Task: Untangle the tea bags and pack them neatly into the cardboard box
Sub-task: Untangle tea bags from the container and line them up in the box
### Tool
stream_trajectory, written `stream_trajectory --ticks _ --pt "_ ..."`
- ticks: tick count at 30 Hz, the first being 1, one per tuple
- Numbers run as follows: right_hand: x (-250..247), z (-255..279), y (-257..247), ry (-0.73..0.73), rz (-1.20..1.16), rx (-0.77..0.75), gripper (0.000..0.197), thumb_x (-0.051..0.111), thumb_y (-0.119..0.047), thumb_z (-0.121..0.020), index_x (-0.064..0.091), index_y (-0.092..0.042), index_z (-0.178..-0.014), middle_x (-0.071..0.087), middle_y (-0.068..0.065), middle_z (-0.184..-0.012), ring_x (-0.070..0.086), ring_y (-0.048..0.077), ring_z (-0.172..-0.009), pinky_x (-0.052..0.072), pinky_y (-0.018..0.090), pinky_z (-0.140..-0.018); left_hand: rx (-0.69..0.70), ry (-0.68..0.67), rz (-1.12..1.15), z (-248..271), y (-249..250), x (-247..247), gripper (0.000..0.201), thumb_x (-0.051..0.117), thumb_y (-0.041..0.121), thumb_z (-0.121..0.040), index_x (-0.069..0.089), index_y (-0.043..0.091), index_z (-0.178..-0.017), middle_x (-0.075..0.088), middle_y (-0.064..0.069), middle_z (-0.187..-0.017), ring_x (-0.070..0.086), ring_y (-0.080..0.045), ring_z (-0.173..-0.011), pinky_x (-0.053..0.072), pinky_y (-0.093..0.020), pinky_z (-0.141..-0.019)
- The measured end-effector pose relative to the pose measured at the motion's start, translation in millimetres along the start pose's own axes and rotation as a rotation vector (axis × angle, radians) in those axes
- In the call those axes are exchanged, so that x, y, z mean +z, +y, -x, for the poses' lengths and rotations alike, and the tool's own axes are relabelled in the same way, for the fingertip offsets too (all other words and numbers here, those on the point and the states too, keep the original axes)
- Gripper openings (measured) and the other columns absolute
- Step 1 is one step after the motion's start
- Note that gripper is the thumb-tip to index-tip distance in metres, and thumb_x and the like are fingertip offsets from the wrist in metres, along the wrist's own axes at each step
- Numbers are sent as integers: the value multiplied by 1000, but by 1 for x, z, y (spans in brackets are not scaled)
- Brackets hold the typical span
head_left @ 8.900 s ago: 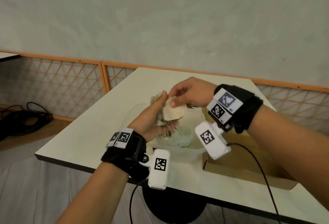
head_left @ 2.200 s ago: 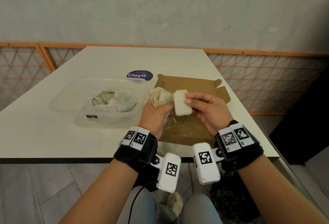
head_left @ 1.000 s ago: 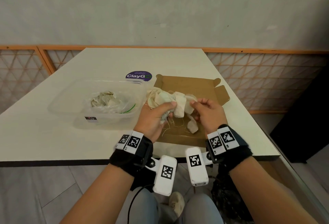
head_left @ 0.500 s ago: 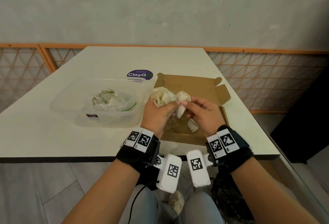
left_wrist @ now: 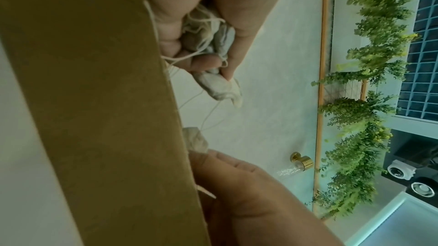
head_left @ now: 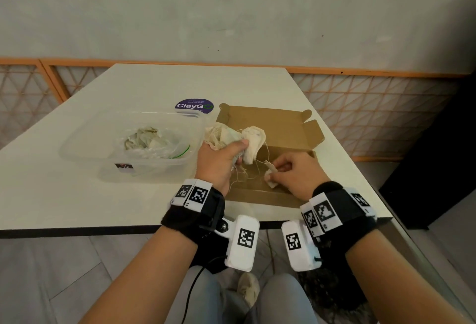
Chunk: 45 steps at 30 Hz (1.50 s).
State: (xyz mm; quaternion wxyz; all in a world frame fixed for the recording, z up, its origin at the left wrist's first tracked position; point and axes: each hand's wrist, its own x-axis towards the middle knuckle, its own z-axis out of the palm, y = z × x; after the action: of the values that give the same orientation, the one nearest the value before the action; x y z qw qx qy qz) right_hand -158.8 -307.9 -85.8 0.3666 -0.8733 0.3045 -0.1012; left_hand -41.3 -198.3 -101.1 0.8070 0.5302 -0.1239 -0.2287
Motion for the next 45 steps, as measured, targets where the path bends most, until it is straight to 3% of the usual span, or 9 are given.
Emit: stream_trajectory --ticks 5,9,17,22,26,30,34,42,45 --pt "-8 5 -15 -46 -549 -143 8 64 -12 -84 68 -17 -80 65 -13 -58 54 -2 -51 39 8 -49 33 26 18 -2 -2 0 35 73 -1 -75 59 3 -108 67 -16 -105 66 -30 -90 52 -31 -64" --pt "-9 -4 -24 -84 -811 -176 16 68 -13 -79 73 -21 -66 65 -2 -69 50 6 -59 38 16 -51 71 17 10 2 0 2 60 79 10 -63 57 -3 -117 67 -22 -107 67 -37 -96 56 -42 -73" --pt "9 -21 -32 36 -600 -112 5 70 -13 -81 65 -15 -82 66 -1 -74 57 0 -54 46 11 -51 10 -65 41 5 4 1 33 69 26 -85 62 5 -109 71 -16 -105 69 -28 -94 53 -31 -68" --pt "12 -26 -29 140 -585 -66 12 68 -20 -83 63 -13 -92 64 3 -79 57 7 -61 47 12 -51 12 -86 -15 2 1 -2 44 74 1 -75 58 -5 -116 67 -23 -110 66 -37 -100 55 -34 -70" --pt "15 -27 -21 38 -673 53 45 74 -42 -73 63 -14 -107 69 3 -94 61 14 -75 43 20 -54 8 -74 -7 2 2 -3 44 75 3 -73 61 -2 -115 70 -17 -105 69 -29 -92 52 -32 -68" --pt "20 -26 -15 19 -844 123 14 72 -26 -78 66 -14 -77 66 10 -83 53 21 -72 42 26 -59 -49 -163 36 5 7 -4 19 65 8 -86 63 5 -104 66 -7 -82 60 -10 -56 45 -19 -46" --pt "18 -28 -9 238 -892 161 21 71 -22 -80 60 -18 -62 63 10 -76 54 18 -65 45 28 -60 -167 -137 192 2 14 -8 12 62 16 -89 62 9 -98 65 -6 -81 57 -12 -66 42 -16 -42" --pt "19 -14 -25 469 -617 -129 12 65 -25 -84 64 -17 -93 65 -1 -86 60 11 -79 47 20 -73 -283 -139 190 1 19 -5 21 62 34 -88 62 13 -93 65 -4 -78 56 -12 -68 42 -15 -41" --pt "22 -8 -35 453 -464 -232 9 63 -25 -86 60 -20 -93 57 -13 -76 52 -2 -67 43 10 -65 -336 -161 226 2 21 -5 23 56 37 -91 61 15 -96 64 -4 -79 54 -14 -63 41 -19 -46"
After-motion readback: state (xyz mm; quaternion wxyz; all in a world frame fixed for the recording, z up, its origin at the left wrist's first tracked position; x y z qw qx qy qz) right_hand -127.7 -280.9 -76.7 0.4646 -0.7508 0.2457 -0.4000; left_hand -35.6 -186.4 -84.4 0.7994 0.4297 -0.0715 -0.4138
